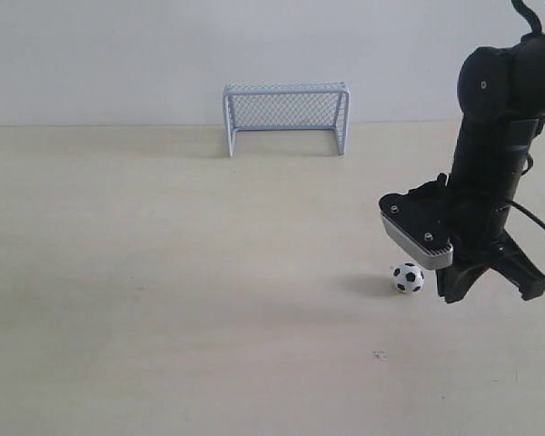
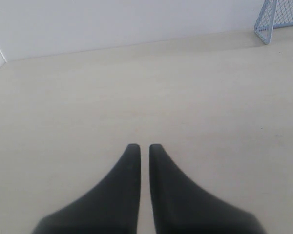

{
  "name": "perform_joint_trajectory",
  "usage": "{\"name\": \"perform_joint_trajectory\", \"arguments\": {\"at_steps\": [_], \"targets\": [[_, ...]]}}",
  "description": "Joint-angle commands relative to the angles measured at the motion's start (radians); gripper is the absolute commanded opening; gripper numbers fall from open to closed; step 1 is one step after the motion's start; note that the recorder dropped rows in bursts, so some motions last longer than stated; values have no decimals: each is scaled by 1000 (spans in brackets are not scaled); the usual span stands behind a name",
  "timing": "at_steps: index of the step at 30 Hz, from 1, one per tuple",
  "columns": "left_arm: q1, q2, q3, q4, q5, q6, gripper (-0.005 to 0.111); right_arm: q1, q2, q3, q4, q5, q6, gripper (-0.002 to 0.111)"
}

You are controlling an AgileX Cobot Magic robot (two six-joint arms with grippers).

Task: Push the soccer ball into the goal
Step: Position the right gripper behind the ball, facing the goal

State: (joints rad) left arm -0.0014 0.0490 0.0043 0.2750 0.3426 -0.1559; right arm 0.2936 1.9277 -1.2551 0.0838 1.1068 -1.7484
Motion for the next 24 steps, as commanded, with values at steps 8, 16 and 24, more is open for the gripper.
{"name": "perform_joint_trajectory", "arguments": {"at_steps": [8,16,24], "targets": [[-8,6,-4,0,-5,-9,6,-6,-10,-3,10,25,-178,0],[-8,6,-4,0,-5,-9,6,-6,19,-3,8,17,-221,0],[-8,6,-4,0,-5,-9,6,-6,44,-3,4,-36,-255,0]]}}
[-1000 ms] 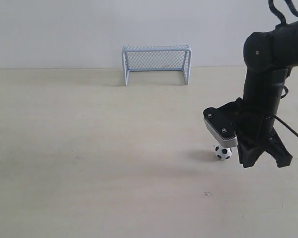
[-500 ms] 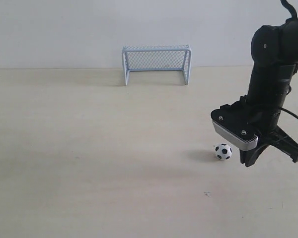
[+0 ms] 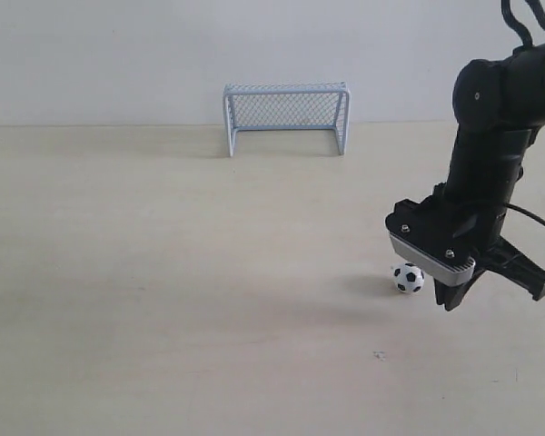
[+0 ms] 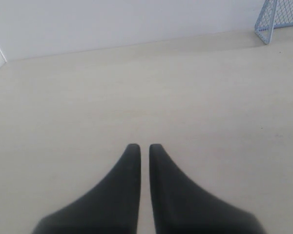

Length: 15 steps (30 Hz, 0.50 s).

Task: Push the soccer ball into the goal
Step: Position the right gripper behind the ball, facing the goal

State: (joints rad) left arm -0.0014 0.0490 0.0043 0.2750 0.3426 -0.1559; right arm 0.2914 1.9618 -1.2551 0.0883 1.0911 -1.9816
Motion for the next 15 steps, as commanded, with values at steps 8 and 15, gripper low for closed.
{"name": "perform_joint_trajectory", "arguments": {"at_steps": [8,15], "targets": [[-8,6,-4,0,-5,-9,6,-4,15,-3,3,-65,-49,0],[-8,6,-4,0,-5,-9,6,-2,15,-3,3,24,-17,0]]}}
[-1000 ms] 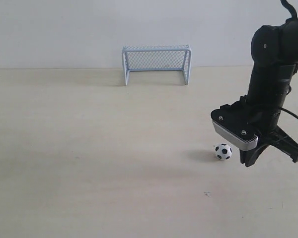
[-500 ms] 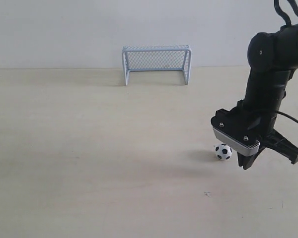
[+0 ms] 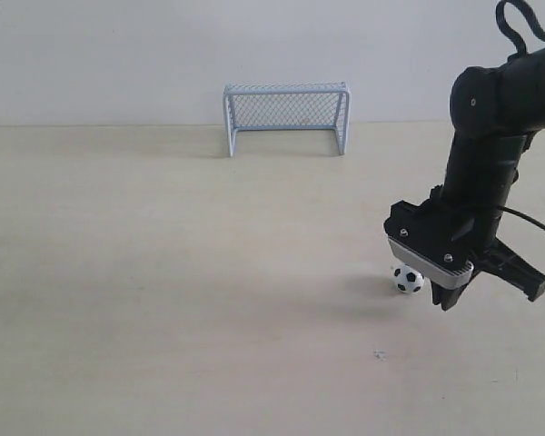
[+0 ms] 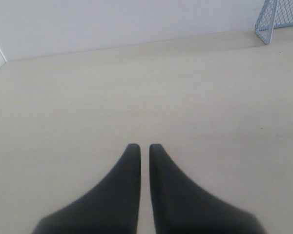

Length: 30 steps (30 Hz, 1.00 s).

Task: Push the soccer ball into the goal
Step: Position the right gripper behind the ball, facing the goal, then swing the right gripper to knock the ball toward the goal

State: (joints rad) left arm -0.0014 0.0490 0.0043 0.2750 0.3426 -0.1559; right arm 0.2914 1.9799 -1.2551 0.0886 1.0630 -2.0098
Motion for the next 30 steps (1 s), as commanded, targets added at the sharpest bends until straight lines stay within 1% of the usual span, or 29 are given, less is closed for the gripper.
{"name": "perform_joint_trajectory", "arguments": {"at_steps": [1,5,12,22,25,28,29,30], "targets": [[-8,6,-4,0,-5,-9,6,-2,-3,-3,1,66,16,0],[-8,6,-4,0,-5,-9,6,-2,-3,-3,-14,156,42,0],[-8,6,-4,0,-5,-9,6,-2,-3,-3,-48,158,74,0],[-8,6,-4,0,-5,-9,6,-2,-3,-3,3,158,54,0],[-8,6,-4,0,-5,-9,6,-2,-3,-3,45,80,31,0],[-8,6,-4,0,-5,-9,6,-2,8,-3,109,-52,-45,0],[-8,6,-4,0,-5,-9,6,-2,24,-3,180,-169,-110,0],[-8,6,-4,0,-5,-9,6,5,43,-3,236,-296,-119,0]]}}
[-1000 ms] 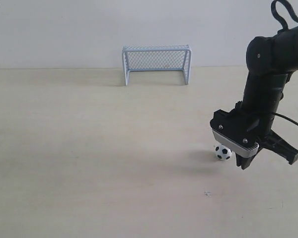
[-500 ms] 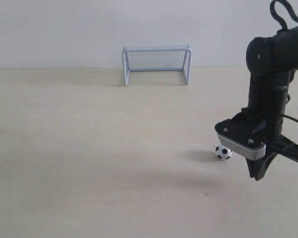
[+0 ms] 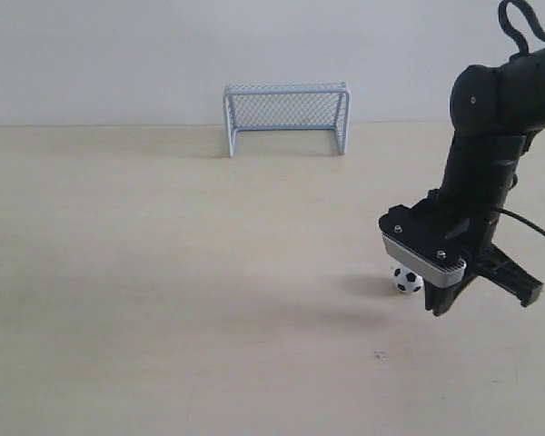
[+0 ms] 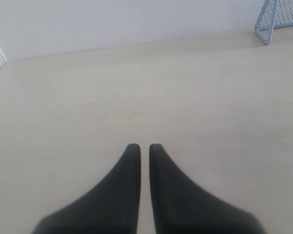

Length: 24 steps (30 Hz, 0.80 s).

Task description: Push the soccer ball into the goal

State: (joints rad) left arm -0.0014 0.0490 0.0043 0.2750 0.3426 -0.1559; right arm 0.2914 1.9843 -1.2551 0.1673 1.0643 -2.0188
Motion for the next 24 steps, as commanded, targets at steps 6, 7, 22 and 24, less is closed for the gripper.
{"name": "perform_joint_trajectory", "arguments": {"at_steps": [6,7,22,24], "targets": [[-8,6,-4,0,-5,-9,6,37,35,-6,203,-589,-46,0],[-8,6,-4,0,-5,-9,6,28,14,-6,201,-499,-35,0],[-8,6,-4,0,-5,-9,6,-132,-257,-6,98,-5,82,0],[-8,6,-4,0,-5,-9,6,-132,-278,-6,98,24,90,0]]}}
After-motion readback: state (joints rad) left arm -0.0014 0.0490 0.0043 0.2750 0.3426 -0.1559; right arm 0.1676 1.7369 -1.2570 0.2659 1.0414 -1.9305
